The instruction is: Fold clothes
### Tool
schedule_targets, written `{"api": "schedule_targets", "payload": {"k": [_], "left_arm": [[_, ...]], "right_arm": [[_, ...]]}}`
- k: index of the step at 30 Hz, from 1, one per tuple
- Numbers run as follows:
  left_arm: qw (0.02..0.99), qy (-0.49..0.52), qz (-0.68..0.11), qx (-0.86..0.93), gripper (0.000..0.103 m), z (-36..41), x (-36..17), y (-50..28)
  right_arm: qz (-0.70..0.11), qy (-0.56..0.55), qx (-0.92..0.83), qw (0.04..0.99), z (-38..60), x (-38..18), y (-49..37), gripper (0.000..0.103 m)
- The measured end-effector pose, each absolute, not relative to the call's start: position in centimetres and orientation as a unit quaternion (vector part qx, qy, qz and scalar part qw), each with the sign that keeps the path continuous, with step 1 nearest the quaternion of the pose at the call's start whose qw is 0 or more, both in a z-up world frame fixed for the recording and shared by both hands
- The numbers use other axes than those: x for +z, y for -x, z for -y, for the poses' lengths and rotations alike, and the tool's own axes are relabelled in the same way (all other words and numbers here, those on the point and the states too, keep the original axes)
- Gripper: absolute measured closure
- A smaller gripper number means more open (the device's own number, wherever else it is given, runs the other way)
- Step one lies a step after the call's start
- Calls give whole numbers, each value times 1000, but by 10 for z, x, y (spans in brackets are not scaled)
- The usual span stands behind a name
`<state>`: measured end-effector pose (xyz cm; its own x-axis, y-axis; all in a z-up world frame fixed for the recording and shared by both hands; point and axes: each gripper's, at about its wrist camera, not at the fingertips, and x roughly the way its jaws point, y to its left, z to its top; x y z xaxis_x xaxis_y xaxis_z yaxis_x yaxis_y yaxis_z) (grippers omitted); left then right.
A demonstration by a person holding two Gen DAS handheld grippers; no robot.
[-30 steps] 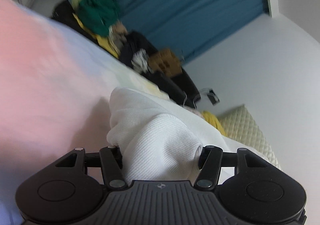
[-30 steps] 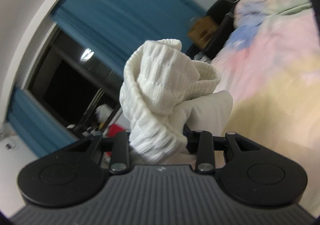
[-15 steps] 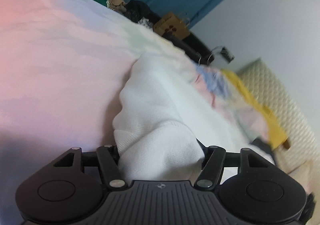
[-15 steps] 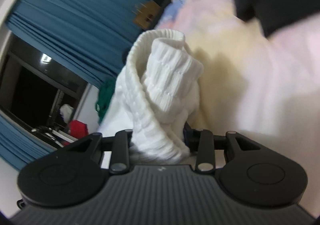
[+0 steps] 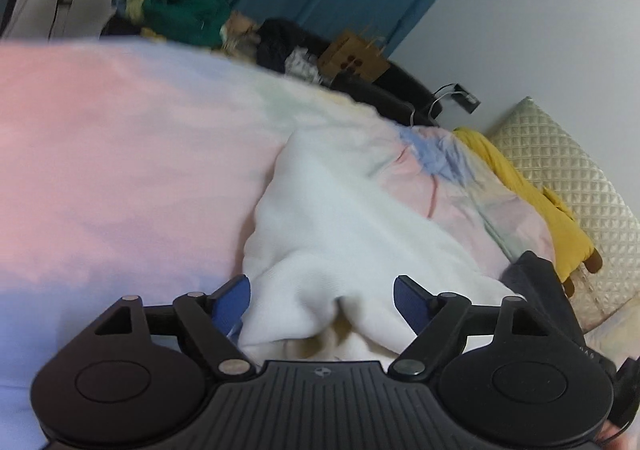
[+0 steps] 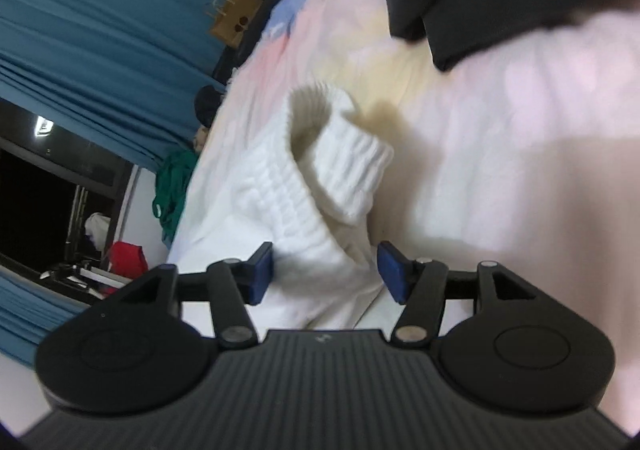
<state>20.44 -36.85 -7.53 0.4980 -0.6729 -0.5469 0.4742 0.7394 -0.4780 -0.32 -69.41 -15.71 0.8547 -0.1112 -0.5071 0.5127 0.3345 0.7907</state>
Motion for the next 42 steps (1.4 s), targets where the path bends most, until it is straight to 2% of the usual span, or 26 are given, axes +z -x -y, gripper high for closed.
{"api": "schedule_targets", "payload": {"k": [3,6,8,10,11,12,13,19,28,42], "left_arm": [[875,108,-338,-331,11,355,-34,-180],[888,87,-309,-330,8,348,4,-159],[896,73,-290,-329,1,343,27,-142],[905,57,-269,-326,0,336,50,-124],[909,47,-259,-324,0,333,62,-114],[912,38,-249,-323,0,330,73,-104],[915,30,-244,-320,0,326,82,-94],[928,-5,-218,-303,0,290,131,-30],[938,-42,-183,-291,0,252,150,45],[945,-57,-172,-271,0,243,117,71]], "right_arm": [[-187,-512,-197,815,687,-129,18,44],[-182,-473,-187,842,674,-95,27,44],[-179,-445,-181,859,663,-71,33,42],[-177,-415,-175,875,651,-47,39,36],[-176,-399,-172,883,644,-35,41,27],[-173,-381,-169,893,636,-23,42,24],[-168,-364,-165,901,626,-13,45,15],[-157,-275,-158,935,564,38,71,16],[-134,-173,-181,959,484,64,97,16],[-144,-143,-211,956,452,24,94,16]]}}
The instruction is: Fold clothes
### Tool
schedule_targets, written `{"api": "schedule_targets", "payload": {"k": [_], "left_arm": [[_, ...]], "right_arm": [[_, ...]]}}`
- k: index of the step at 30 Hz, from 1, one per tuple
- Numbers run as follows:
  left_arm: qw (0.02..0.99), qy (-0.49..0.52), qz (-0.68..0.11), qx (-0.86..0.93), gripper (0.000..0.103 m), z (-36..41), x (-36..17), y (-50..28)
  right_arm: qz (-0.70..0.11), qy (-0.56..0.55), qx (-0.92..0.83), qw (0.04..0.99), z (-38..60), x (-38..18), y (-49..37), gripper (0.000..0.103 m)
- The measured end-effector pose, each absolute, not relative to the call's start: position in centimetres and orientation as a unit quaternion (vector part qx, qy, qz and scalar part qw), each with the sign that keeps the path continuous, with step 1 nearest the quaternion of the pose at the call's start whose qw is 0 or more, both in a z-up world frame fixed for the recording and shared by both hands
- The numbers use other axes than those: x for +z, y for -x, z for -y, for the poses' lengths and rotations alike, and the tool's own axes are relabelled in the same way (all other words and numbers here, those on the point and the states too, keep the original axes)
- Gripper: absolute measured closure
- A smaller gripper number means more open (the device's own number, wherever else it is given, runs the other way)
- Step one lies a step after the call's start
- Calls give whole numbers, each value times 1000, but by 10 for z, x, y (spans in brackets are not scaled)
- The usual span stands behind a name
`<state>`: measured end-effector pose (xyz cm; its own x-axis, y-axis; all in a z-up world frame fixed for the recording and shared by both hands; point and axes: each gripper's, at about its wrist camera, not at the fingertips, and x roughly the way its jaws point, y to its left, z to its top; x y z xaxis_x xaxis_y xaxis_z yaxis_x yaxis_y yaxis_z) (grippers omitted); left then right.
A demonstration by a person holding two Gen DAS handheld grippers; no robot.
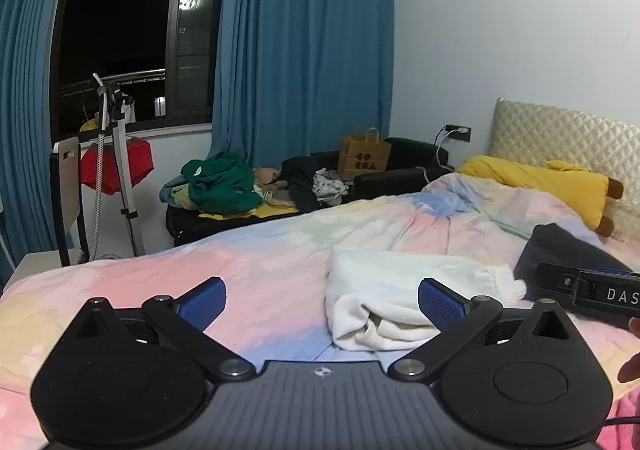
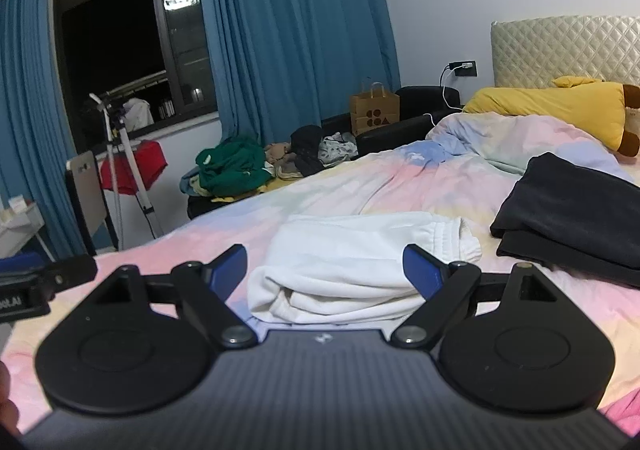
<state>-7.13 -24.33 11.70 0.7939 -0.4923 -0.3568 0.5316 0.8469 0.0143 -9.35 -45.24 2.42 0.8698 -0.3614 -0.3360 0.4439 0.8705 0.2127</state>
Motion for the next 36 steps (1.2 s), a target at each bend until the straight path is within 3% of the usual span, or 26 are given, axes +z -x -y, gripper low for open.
{"api": "schedule_targets", "payload": {"k": [12,22,36], "left_arm": [[945,-58,-195,-256,0,237,76,46],[943,-69,-203,-252,0,233,57,35],[910,-95,-314,-253,0,243,32,13]], "right_arm": [[-172,-116,-242,948,436,-22,77,17],[-185,-105,-262,941,435,-27,71,17],[-214,-113,-271,932,440,-28,66,17]]}}
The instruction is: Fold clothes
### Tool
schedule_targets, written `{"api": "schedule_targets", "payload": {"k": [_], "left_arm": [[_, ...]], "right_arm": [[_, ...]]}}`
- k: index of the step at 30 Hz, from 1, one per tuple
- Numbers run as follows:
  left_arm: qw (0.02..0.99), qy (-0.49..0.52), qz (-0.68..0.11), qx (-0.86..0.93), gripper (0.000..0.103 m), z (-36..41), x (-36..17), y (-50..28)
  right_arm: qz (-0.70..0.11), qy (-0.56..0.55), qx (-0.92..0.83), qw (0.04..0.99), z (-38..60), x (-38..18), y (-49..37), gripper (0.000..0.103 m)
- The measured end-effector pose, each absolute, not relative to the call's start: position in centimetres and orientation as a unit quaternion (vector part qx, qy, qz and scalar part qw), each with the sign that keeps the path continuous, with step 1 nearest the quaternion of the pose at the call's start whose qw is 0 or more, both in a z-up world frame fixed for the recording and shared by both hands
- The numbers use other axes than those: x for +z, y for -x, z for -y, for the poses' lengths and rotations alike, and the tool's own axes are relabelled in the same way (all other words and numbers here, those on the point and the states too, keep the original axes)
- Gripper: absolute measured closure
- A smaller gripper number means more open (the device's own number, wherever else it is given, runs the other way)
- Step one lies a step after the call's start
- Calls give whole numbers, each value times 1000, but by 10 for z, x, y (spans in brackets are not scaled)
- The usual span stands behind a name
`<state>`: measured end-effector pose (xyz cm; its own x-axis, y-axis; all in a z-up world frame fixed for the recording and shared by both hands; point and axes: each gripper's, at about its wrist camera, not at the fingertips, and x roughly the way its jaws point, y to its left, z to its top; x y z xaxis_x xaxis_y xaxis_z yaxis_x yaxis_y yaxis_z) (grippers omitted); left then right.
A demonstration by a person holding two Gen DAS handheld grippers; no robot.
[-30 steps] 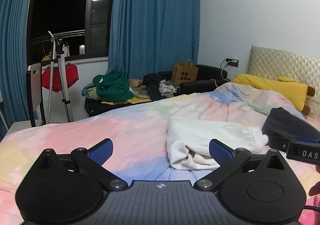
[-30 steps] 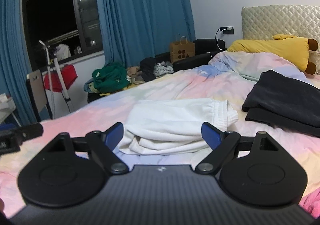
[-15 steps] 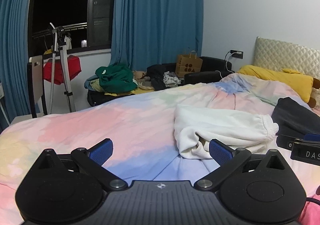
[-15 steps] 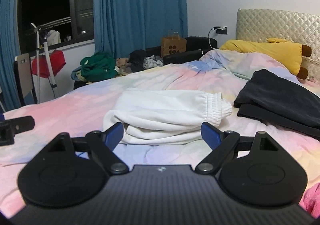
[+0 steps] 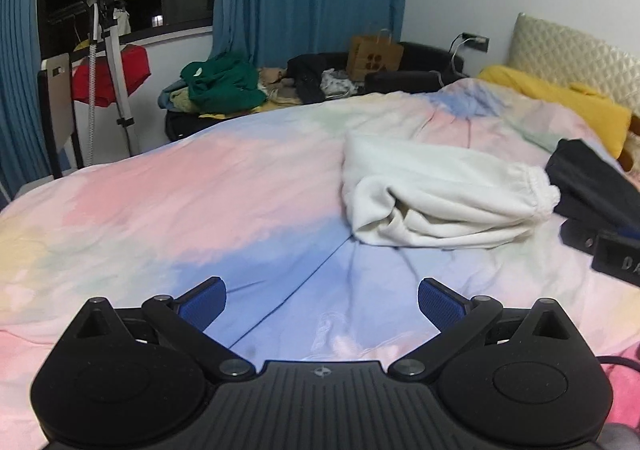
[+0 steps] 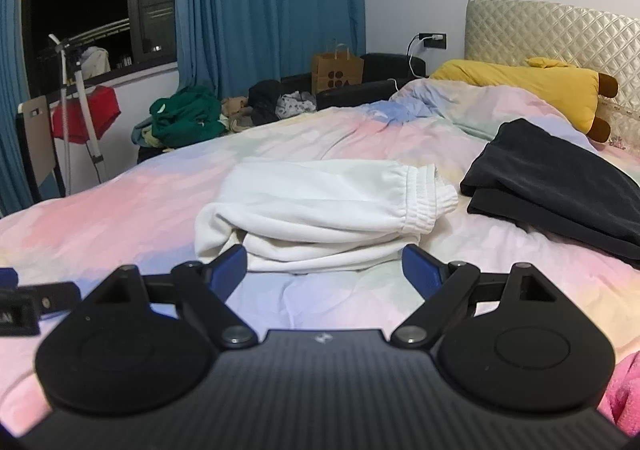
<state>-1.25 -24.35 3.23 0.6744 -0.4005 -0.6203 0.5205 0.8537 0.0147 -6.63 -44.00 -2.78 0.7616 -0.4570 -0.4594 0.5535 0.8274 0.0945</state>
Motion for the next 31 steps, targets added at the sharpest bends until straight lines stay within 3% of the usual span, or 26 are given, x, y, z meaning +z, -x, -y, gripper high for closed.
{"api": "schedule_targets", "payload": {"k": [5,11,31], "left_arm": [[911,-85,-313,-255,0,242,32,14],[937,-60,-237,-248,0,237,47,31],[944,-64,-234,-226,0,231,54,35]], "right_arm": [[-213,-111,-275,931,439,-26,67,17],[-222,-105,-276,929,436,-26,63,17],[-213,-68,-288,931,424,-23,64,17]]}}
